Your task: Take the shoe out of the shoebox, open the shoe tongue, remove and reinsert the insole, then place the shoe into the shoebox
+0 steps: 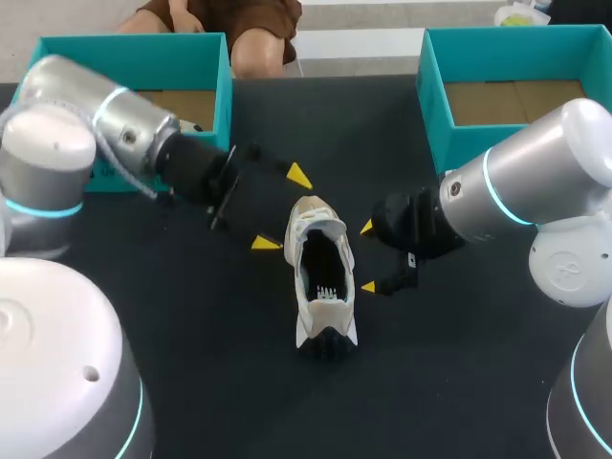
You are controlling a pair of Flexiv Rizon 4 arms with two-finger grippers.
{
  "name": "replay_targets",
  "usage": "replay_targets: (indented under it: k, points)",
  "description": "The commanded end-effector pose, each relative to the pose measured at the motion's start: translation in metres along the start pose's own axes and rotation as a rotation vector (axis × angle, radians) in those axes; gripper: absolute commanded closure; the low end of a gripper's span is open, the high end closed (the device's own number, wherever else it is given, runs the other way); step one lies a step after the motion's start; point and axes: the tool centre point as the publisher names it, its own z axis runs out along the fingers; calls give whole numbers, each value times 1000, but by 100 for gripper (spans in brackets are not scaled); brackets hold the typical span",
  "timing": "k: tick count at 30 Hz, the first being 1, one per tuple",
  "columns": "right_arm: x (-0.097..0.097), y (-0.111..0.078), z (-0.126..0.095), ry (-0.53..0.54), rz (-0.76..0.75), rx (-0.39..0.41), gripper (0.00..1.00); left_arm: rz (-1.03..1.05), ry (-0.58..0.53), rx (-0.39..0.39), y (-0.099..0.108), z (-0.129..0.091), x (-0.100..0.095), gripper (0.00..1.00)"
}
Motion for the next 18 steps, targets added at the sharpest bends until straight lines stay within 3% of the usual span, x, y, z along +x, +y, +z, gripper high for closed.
replay_targets:
  k: [1, 8, 18]
  points:
    - [1, 0, 1, -2, 1, 0, 0, -63, 349, -16, 2, -6, -9, 0]
    - [3, -14, -25, 14, 6, 40, 0, -266, 599, -58, -5, -17, 4, 0]
    - [-1, -26, -86, 81, 19, 74, 0, -266, 599, -58, -5, -17, 4, 0]
